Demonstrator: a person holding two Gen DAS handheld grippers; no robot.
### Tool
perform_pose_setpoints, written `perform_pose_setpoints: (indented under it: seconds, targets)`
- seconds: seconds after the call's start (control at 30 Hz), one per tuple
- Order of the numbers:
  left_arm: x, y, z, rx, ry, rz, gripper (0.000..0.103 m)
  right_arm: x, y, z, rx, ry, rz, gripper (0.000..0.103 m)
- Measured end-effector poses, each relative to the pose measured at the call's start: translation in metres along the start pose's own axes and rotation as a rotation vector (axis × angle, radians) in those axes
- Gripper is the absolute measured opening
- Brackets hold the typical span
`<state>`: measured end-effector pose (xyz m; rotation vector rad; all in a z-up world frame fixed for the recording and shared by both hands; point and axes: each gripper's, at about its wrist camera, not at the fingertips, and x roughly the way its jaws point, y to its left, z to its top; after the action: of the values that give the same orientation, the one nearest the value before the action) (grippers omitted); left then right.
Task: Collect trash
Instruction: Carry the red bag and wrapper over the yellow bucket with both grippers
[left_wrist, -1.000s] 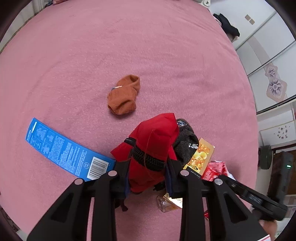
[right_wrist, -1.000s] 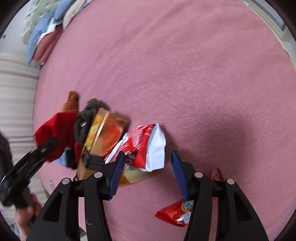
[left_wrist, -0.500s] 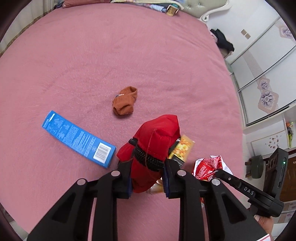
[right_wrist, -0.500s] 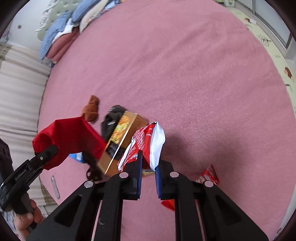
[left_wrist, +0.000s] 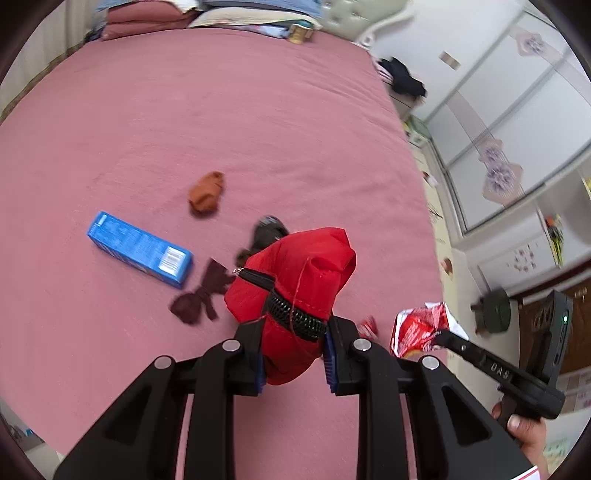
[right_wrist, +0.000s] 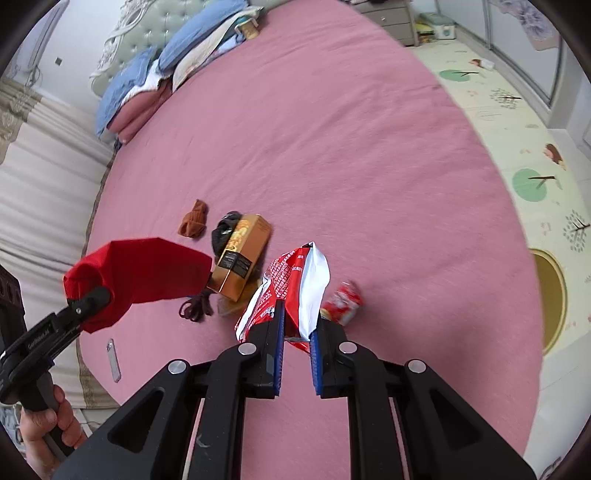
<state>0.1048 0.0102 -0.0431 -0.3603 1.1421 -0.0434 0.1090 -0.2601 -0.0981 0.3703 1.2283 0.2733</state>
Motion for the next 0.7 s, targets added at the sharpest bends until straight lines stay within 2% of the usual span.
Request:
perform_pose_setpoints:
  seconds: [0.37,0.7]
  targets:
    - [0.008,-0.094,-0.054,0.128,0.093,-0.126,0.024,-0.069,-0.070,-0.039,0.099,-0.078,-0.040,0.012]
    - [0.041,-0.187,-0.087,0.257,0.190,-0.202,0.024,-0.114,-0.137,-0.065,0.195,-0.132,-0.070,0.012]
